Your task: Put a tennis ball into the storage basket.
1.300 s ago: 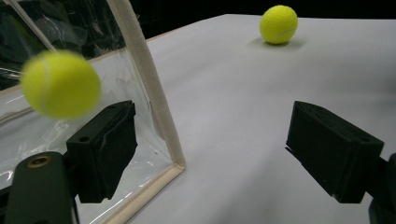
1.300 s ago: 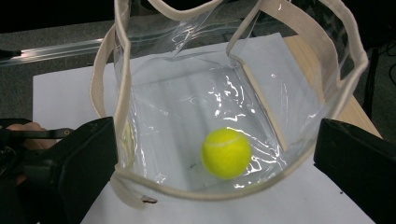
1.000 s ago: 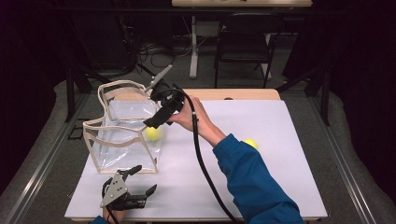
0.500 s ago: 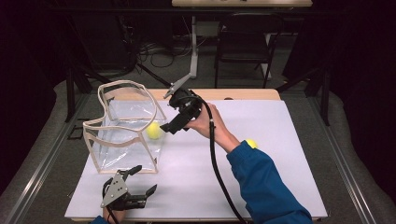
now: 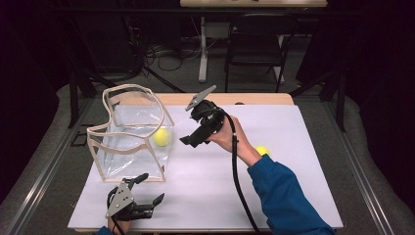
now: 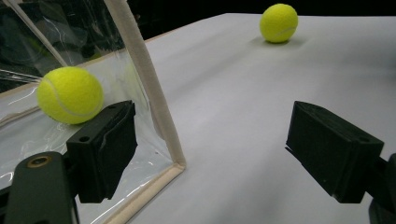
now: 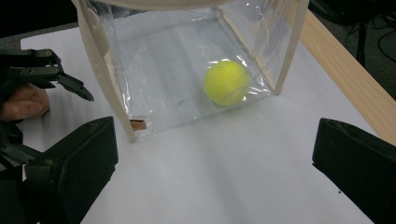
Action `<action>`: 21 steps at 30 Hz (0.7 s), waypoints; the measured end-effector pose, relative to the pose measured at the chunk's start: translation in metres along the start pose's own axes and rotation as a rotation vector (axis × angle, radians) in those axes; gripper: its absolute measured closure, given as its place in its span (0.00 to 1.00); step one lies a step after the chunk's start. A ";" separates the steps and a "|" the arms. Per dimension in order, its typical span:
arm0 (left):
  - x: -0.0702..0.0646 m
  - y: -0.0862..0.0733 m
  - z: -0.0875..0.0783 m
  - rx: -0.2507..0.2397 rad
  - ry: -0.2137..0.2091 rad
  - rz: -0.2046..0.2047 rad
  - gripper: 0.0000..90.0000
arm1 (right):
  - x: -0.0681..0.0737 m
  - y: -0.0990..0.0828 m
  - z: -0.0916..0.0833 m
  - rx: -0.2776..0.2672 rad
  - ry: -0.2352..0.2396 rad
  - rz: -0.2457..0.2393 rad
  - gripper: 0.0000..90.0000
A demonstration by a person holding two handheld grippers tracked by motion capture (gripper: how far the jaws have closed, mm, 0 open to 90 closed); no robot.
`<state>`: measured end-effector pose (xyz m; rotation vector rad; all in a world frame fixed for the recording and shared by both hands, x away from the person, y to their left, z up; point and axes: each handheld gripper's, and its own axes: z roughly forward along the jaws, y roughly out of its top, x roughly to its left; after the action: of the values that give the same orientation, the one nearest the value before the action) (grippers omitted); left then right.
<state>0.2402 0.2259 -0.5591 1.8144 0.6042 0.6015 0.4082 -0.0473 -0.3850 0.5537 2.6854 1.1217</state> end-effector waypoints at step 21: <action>-0.001 0.000 0.001 0.006 0.005 0.011 0.18 | -0.005 -0.047 -0.004 0.017 -0.027 0.012 0.00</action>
<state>0.2405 0.2245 -0.5591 1.8229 0.6003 0.6122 0.3993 -0.0821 -0.4156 0.5845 2.6744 1.0872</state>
